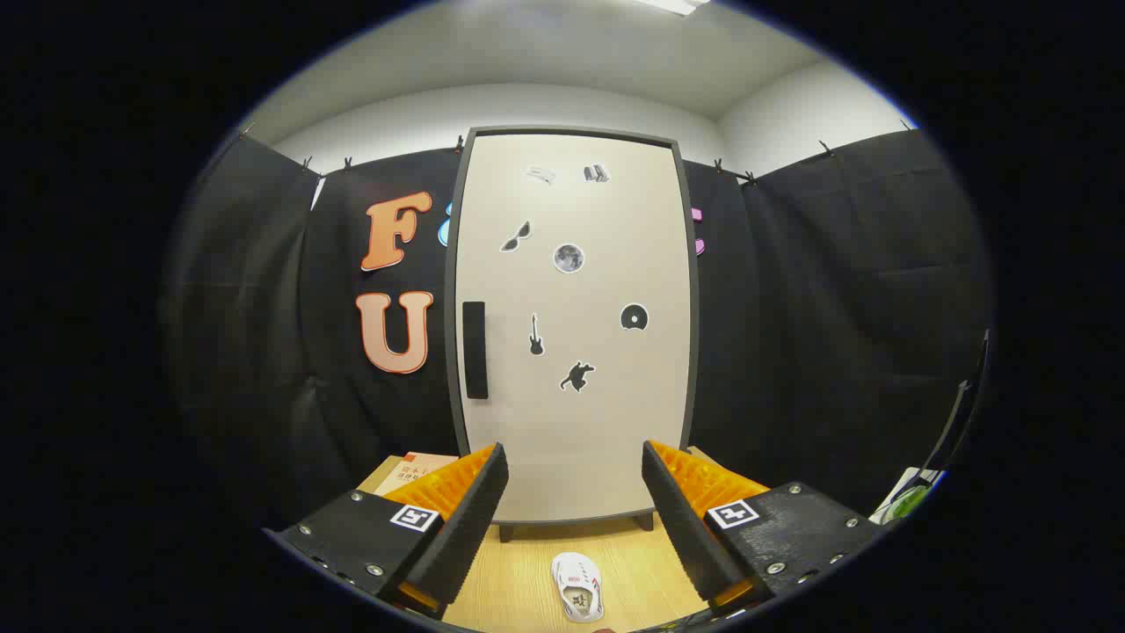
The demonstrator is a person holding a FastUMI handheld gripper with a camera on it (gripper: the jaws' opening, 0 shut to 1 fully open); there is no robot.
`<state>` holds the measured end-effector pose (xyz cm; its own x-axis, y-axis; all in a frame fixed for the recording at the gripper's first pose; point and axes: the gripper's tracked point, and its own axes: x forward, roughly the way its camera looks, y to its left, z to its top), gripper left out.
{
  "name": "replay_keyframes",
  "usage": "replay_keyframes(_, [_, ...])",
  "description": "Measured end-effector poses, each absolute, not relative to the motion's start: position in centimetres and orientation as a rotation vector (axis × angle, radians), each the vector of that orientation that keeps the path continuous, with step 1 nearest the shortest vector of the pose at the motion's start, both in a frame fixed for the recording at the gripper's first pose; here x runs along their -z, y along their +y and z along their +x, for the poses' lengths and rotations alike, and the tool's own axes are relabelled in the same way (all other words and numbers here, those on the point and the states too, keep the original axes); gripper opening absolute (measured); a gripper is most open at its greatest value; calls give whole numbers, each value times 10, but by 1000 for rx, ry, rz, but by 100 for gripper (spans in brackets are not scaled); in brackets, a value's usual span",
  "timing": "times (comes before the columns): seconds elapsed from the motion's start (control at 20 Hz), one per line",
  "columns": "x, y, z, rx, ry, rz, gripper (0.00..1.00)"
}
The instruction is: Open the shoe cabinet door, grab the shoes and put them into the shoe cabinet, then close the shoe cabinet door.
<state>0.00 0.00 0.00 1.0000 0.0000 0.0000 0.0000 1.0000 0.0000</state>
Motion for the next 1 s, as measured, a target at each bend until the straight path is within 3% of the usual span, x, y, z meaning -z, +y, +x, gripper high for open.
replay_keyframes(1.0, [-7,9,20,-29,6,7,95])
